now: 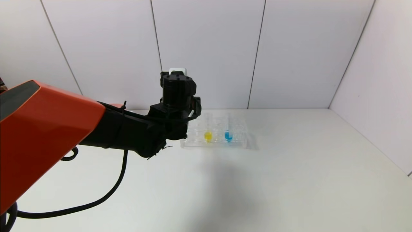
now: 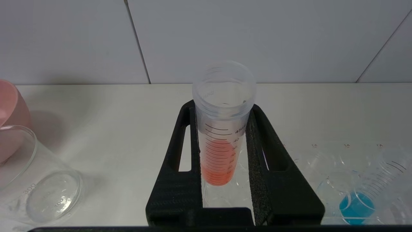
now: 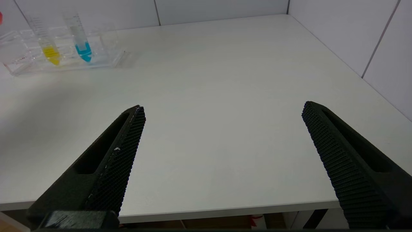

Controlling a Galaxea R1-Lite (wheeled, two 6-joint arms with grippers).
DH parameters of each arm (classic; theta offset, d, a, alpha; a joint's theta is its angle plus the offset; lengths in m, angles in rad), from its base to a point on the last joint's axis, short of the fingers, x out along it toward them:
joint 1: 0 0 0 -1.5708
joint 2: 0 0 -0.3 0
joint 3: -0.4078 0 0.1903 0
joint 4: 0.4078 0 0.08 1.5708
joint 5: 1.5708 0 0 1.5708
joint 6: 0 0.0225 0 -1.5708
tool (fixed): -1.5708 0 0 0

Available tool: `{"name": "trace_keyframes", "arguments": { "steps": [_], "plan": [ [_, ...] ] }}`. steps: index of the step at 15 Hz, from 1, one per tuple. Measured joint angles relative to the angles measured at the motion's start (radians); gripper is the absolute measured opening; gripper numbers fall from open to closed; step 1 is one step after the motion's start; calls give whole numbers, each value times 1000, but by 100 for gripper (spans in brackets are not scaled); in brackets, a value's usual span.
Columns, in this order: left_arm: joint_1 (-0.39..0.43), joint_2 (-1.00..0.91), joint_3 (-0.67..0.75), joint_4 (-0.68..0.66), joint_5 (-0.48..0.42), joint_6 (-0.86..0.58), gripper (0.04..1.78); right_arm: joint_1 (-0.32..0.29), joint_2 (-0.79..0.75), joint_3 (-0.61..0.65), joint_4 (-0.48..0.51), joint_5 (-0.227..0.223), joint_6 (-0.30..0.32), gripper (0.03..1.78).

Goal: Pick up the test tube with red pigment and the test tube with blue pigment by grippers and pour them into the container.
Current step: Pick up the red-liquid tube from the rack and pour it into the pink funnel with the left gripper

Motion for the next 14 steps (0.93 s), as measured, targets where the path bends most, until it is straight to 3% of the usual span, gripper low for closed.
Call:
{"name": "trace_keyframes", "arguments": {
  "steps": [3,6,9,14],
  "plan": [
    [19,-65,74,29,-94,-1,43,0,0,0,0,0,0,177],
    [142,-173,192,46,-285,9,43,0,0,0,0,0,0,177],
    [340,-281,297,46,-568,49,43,0,0,0,0,0,0,177],
    [744,-371,366,51,-1096,129,43,0,0,0,0,0,0,177]
  ]
}}
